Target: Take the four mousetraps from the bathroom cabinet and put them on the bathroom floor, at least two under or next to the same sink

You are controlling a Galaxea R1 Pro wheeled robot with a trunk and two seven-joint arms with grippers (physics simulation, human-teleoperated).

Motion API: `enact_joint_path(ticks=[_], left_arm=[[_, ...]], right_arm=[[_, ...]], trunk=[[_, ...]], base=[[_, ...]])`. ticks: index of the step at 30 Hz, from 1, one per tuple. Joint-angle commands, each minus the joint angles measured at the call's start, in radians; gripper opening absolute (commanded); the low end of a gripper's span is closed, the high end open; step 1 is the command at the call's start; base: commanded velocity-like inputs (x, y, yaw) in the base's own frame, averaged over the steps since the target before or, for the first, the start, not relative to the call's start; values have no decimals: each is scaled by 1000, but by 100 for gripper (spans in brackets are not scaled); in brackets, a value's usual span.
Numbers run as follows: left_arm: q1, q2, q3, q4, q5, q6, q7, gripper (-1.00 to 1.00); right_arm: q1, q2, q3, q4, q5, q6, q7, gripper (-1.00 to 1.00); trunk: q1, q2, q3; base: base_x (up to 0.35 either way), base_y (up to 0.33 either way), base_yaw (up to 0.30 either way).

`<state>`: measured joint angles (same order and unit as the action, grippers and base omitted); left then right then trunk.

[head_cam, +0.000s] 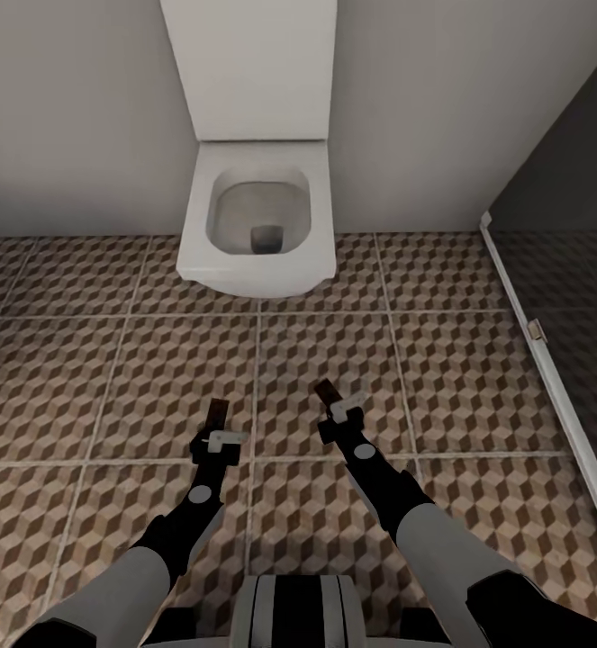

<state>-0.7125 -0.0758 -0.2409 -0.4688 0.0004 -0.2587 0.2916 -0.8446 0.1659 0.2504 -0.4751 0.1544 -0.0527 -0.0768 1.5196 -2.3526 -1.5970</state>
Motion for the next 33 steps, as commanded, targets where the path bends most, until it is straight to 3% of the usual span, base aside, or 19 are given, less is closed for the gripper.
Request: enact_joint_path(ticks=[1,22,33], left_arm=[[-1,1,-8,1,-3,-1,14,-100],[-1,1,-8,1,-3,-1,14,-100],[-1,1,-8,1,-3,-1,14,-100]], right_arm=[[-1,0,4,1,7,-1,-8,-100],[-1,0,4,1,7,-1,-8,-100],[-1,0,4,1,7,-1,-8,-100]], trunk=[[0,0,-2],[0,0,-31],[42,-77,-81]], base=[[0,0,0],[0,0,0],[0,0,0]])
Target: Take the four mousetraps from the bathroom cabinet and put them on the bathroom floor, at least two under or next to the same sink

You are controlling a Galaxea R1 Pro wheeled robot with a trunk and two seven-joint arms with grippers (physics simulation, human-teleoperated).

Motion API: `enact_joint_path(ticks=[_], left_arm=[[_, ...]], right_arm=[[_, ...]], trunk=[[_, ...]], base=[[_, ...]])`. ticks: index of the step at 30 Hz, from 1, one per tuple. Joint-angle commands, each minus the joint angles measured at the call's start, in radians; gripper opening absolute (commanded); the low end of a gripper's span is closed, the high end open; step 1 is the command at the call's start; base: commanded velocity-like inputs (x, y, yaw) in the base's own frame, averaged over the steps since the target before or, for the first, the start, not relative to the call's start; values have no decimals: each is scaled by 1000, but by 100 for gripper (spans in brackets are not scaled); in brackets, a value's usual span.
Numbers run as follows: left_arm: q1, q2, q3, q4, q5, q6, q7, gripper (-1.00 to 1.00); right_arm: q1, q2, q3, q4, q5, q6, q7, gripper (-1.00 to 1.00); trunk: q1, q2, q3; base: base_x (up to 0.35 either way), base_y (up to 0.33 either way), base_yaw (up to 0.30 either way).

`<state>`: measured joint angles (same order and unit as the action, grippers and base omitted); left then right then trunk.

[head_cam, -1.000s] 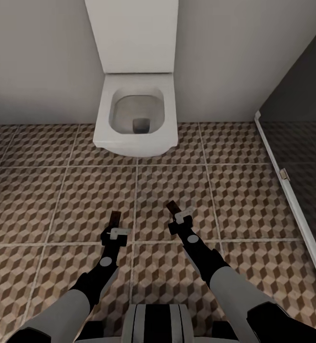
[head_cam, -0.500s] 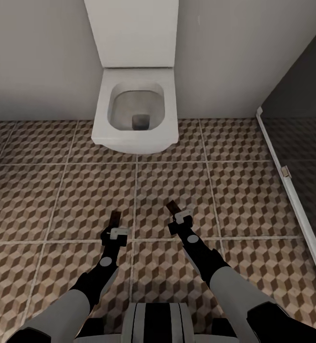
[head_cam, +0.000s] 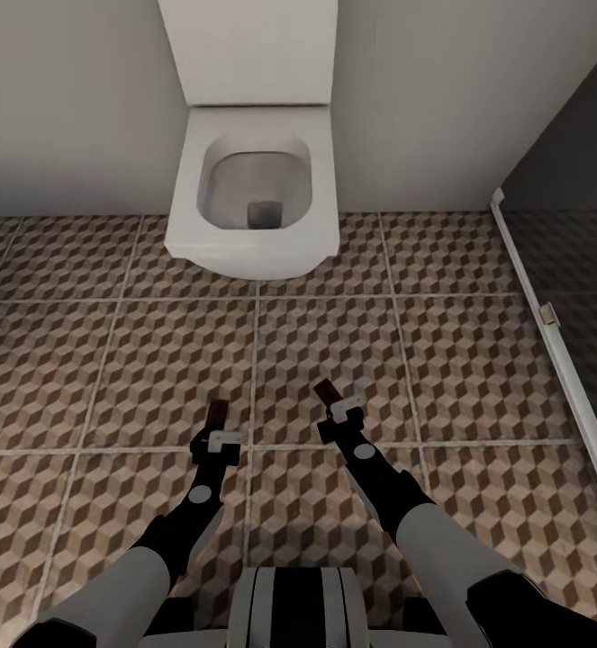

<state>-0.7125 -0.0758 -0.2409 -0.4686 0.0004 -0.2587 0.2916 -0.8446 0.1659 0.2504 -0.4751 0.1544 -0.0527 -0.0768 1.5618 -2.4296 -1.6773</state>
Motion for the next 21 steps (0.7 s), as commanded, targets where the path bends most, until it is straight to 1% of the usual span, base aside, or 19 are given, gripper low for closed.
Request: enact_joint_path(ticks=[1,8,15,17,21], left_arm=[[-1,1,-8,1,-3,-1,14,-100],[-1,1,-8,2,-3,-1,14,-100],[-1,1,-8,2,-3,-1,14,-100],[-1,1,-8,2,-3,-1,14,-100],[-1,1,-8,2,-3,-1,14,-100]], right_arm=[[-1,0,4,1,7,-1,-8,-100],[-1,0,4,2,7,-1,-8,-100],[-1,0,4,3,6,-1,-8,-100],[-1,0,4,3,6,-1,-8,-100],[-1,0,4,3,7,-1,-8,-100]], trunk=[[0,0,-2],[0,0,-12],[0,0,-15],[0,0,-15],[0,0,-16]], base=[[0,0,0],[0,0,0],[1,0,0],[107,0,0],[252,0,0]])
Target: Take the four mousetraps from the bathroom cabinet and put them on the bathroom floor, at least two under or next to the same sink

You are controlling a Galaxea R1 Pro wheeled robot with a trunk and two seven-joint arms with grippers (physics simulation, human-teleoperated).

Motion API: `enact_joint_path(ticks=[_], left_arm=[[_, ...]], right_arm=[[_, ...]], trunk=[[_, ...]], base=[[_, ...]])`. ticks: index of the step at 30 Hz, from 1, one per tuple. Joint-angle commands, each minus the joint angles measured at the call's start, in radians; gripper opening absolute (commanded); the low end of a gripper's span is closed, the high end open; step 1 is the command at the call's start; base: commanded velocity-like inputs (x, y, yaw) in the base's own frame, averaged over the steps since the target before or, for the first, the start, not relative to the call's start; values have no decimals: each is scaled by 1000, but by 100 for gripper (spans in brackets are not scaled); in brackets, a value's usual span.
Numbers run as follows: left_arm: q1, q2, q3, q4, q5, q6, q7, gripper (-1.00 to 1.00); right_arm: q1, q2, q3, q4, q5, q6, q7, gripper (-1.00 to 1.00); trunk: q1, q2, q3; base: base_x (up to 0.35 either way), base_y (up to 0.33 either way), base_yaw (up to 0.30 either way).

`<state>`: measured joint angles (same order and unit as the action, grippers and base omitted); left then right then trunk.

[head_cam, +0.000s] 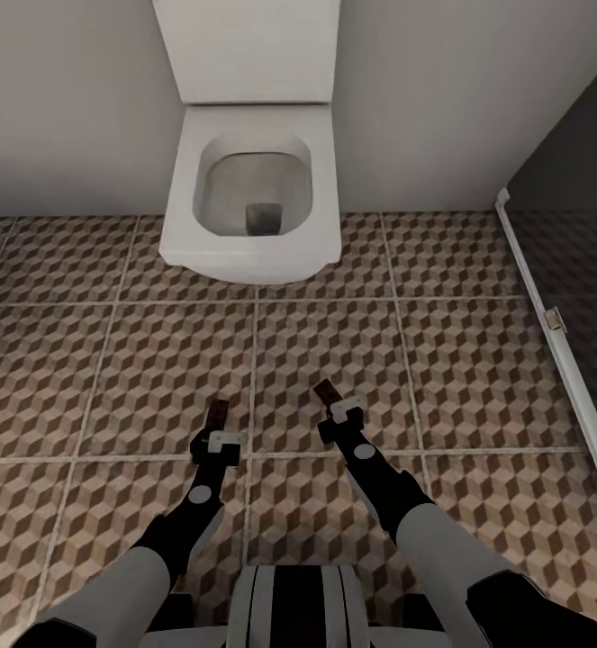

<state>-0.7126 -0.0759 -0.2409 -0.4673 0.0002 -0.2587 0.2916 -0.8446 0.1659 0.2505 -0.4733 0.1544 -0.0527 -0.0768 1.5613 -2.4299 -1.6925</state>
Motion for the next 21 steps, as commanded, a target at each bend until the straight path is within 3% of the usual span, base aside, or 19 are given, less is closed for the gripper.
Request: enact_joint_path(ticks=[1,11,21], left_arm=[[-1,1,-8,1,-3,-1,13,-100],[-1,1,-8,1,-3,-1,14,-100],[-1,1,-8,1,-3,-1,14,-100]], right_arm=[[-1,0,4,1,7,-1,-8,-100],[-1,0,4,1,7,-1,-8,-100],[-1,0,4,1,7,-1,-9,-100]], trunk=[[0,0,0],[0,0,0],[0,0,0]], base=[[302,0,0],[310,0,0],[57,9,0]])
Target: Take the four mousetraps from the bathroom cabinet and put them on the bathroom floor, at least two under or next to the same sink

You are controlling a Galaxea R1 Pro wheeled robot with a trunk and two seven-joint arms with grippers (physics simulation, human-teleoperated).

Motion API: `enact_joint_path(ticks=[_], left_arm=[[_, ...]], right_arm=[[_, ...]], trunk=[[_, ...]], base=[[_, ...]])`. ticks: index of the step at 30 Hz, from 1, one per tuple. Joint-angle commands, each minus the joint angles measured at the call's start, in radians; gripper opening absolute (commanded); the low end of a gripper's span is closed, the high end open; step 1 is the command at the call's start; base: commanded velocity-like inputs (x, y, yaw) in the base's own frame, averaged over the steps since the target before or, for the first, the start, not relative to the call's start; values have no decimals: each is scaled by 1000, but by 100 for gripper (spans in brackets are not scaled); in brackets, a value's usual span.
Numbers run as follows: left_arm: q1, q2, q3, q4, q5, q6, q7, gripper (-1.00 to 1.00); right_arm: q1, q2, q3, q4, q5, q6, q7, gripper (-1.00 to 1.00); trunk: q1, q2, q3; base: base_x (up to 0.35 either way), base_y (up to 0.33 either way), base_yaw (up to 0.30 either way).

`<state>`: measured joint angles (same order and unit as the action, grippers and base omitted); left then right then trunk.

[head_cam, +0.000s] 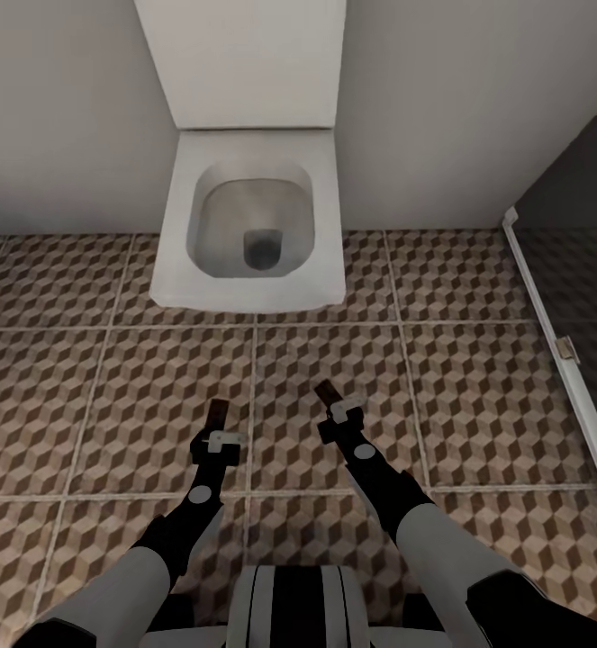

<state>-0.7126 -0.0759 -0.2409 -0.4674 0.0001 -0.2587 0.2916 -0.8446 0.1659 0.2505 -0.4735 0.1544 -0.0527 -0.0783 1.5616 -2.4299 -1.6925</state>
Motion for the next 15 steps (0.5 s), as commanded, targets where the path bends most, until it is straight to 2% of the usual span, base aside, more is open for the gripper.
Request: enact_joint_path(ticks=[1,15], left_arm=[[-1,1,-8,1,-3,-1,14,-100],[-1,1,-8,2,-3,-1,14,-100]], right_arm=[[-1,0,4,1,7,-1,-8,-100],[-1,0,4,1,7,-1,-8,-100]], trunk=[[0,0,0],[0,0,0]], base=[[93,83,0],[176,191,0]])
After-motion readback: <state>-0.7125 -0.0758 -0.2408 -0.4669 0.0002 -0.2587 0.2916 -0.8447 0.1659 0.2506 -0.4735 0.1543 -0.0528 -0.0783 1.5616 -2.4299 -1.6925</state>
